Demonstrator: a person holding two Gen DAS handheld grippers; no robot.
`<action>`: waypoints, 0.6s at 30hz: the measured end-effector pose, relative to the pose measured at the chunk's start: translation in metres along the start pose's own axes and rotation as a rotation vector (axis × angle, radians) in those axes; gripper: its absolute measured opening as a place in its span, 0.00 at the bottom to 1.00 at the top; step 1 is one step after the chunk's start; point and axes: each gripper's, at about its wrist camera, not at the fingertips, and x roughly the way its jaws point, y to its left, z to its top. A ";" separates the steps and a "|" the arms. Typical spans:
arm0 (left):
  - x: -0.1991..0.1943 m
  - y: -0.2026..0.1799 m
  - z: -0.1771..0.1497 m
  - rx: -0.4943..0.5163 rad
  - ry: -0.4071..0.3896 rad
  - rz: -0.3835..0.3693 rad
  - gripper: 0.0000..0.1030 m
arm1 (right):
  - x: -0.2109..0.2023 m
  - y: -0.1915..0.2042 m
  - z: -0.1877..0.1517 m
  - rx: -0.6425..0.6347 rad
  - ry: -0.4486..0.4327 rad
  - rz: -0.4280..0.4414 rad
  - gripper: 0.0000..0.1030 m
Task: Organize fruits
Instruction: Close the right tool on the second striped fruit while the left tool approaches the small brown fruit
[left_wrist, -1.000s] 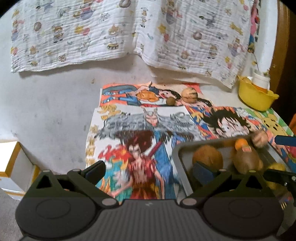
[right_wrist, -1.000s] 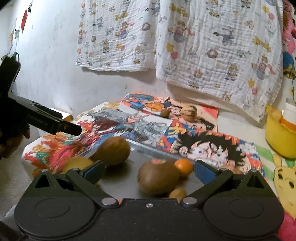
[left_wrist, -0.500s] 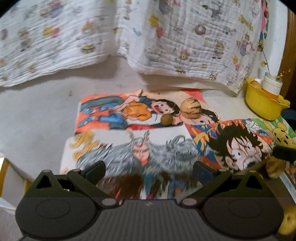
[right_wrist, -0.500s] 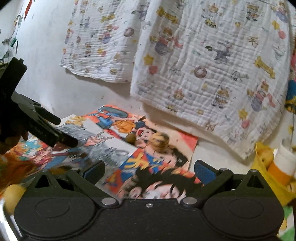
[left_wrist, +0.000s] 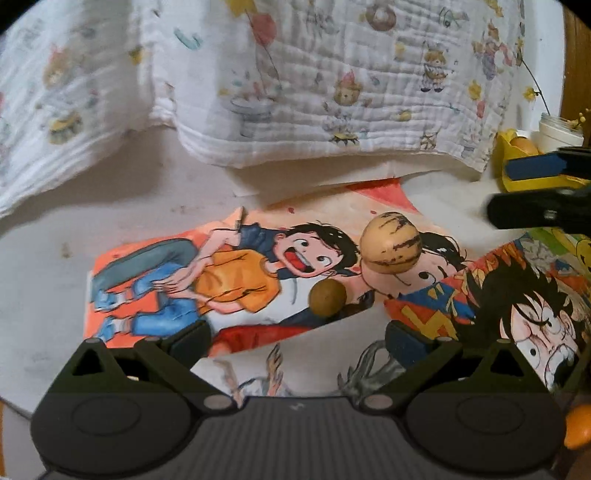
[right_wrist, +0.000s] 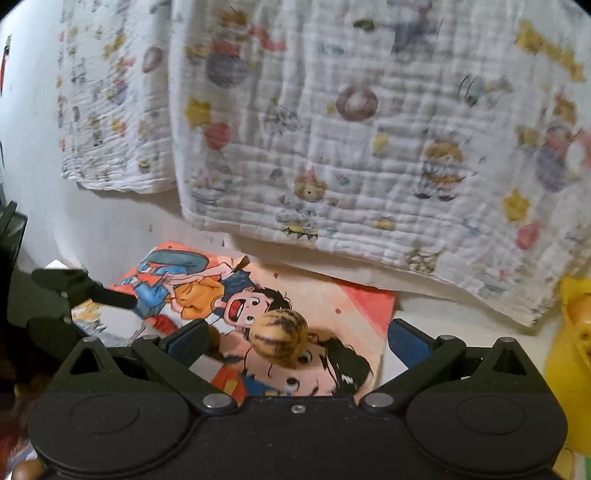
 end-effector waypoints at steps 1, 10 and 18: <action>0.004 0.000 0.001 -0.002 0.002 -0.017 0.99 | 0.008 0.000 0.001 0.013 0.012 0.007 0.99; 0.030 -0.003 0.004 -0.002 0.005 -0.083 0.96 | 0.063 -0.008 -0.001 0.113 0.093 0.052 0.89; 0.036 0.004 0.011 -0.066 -0.013 -0.115 0.80 | 0.089 -0.013 -0.003 0.178 0.127 0.094 0.80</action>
